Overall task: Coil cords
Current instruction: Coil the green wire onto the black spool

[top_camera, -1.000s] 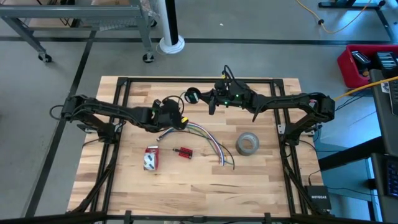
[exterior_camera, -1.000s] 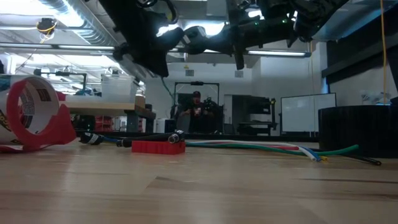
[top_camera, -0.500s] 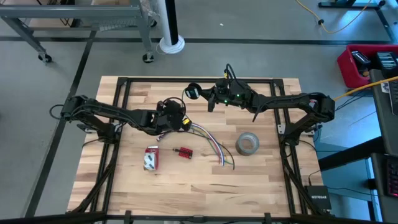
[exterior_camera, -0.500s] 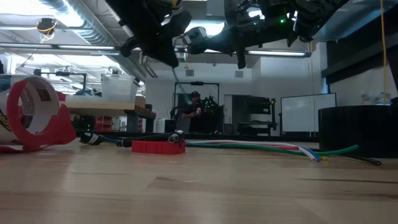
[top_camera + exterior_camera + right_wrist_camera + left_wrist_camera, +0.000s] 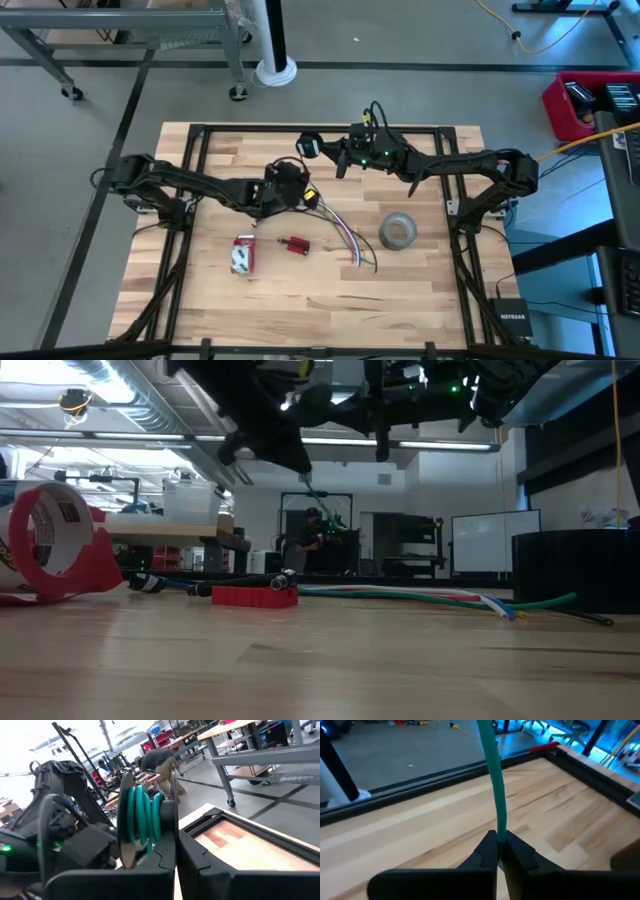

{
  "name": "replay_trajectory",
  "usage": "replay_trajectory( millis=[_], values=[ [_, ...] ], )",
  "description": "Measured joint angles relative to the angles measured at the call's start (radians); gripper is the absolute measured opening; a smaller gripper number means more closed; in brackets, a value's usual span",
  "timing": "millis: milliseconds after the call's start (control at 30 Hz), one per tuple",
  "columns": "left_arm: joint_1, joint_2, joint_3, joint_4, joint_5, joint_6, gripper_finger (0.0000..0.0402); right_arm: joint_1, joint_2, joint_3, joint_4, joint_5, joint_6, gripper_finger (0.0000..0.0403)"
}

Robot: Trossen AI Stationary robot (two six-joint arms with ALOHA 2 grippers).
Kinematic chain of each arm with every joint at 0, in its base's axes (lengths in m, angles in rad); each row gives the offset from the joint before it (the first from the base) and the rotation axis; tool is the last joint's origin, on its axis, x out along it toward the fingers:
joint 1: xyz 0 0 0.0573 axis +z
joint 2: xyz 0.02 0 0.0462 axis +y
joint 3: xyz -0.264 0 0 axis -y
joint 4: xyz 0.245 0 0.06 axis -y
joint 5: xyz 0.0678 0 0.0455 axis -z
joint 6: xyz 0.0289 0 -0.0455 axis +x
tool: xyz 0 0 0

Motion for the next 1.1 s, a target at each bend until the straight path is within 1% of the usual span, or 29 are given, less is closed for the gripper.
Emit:
replay_trajectory(
  millis=[67, 167, 267, 433, 567, 833, 1100],
  values=[
    [0.005, 0.02, 0.0, 0.057, 0.014, 0.012, 0.0001, 0.0, 0.0, 0.0, 0.0, 0.0, 0.001, 0.0001],
    [0.005, 0.035, 0.002, 0.144, 0.027, 0.072, 0.0, 0.0, 0.0, 0.001, -0.013, 0.021, 0.0, 0.0001],
    [0.001, 0.035, 0.016, 0.192, 0.038, 0.116, 0.0, 0.0, 0.0, 0.002, -0.03, 0.04, -0.007, 0.0001],
    [0.002, 0.035, 0.052, 0.195, 0.073, 0.155, 0.0, 0.0, 0.0, 0.002, -0.043, 0.048, -0.018, 0.0001],
    [0.004, 0.035, 0.068, 0.211, 0.076, 0.198, 0.0, 0.0, 0.0, 0.002, -0.05, 0.049, -0.018, 0.0001],
    [0.038, 0.035, 0.103, 0.213, 0.128, 0.272, 0.0, 0.0, 0.0, 0.002, -0.069, 0.032, -0.018, 0.0001],
    [0.064, 0.035, 0.145, 0.204, 0.227, 0.365, 0.0, 0.0, 0.0, 0.001, -0.136, 0.029, -0.027, 0.0001]
  ],
)
